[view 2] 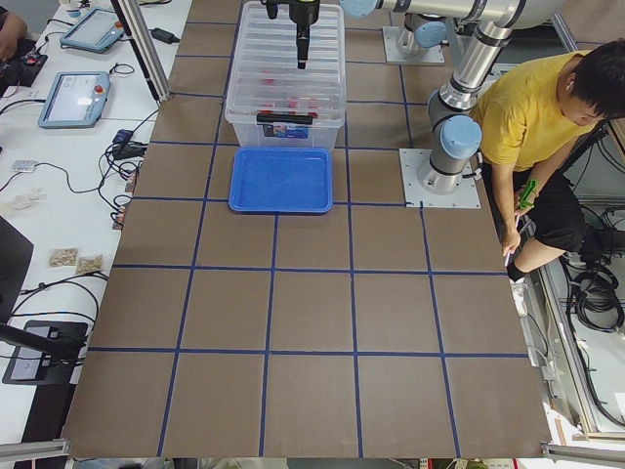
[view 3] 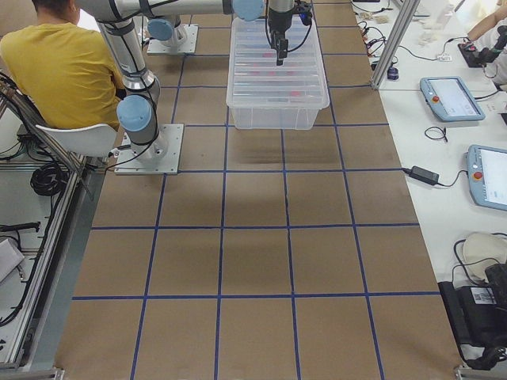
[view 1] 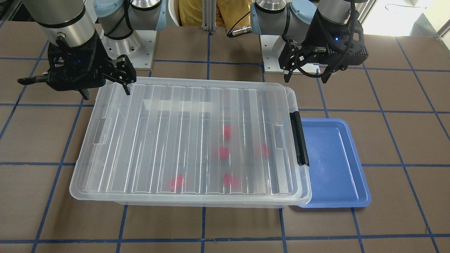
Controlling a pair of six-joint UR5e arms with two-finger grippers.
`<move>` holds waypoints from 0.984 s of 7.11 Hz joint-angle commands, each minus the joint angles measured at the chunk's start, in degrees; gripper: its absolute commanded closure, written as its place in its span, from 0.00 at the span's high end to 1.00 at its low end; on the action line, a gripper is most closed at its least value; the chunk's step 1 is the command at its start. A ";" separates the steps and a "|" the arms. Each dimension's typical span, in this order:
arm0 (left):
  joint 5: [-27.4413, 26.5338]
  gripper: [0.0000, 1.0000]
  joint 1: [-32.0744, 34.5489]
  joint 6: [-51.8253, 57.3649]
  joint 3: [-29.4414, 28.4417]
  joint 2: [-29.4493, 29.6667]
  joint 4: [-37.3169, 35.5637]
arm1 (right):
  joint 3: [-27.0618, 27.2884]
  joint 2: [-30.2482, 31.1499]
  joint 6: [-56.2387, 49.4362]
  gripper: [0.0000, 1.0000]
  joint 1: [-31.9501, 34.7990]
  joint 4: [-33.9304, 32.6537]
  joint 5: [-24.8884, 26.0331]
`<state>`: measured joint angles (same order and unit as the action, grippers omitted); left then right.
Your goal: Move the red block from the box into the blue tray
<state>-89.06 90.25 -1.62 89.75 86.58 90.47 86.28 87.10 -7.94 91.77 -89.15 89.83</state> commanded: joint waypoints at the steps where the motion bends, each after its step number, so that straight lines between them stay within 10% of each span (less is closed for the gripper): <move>1: 0.03 1.00 0.01 -0.05 -0.02 0.00 -0.03 | 0.20 0.17 0.03 1.00 -0.10 -0.32 0.08; 7: 0.03 1.00 0.01 -0.05 -0.02 -0.62 -0.38 | 10.82 -2.29 -4.80 1.00 -9.85 -9.18 -0.19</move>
<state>-89.03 90.26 -1.67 89.73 86.07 90.07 94.33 85.05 -11.76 83.54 -95.07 89.43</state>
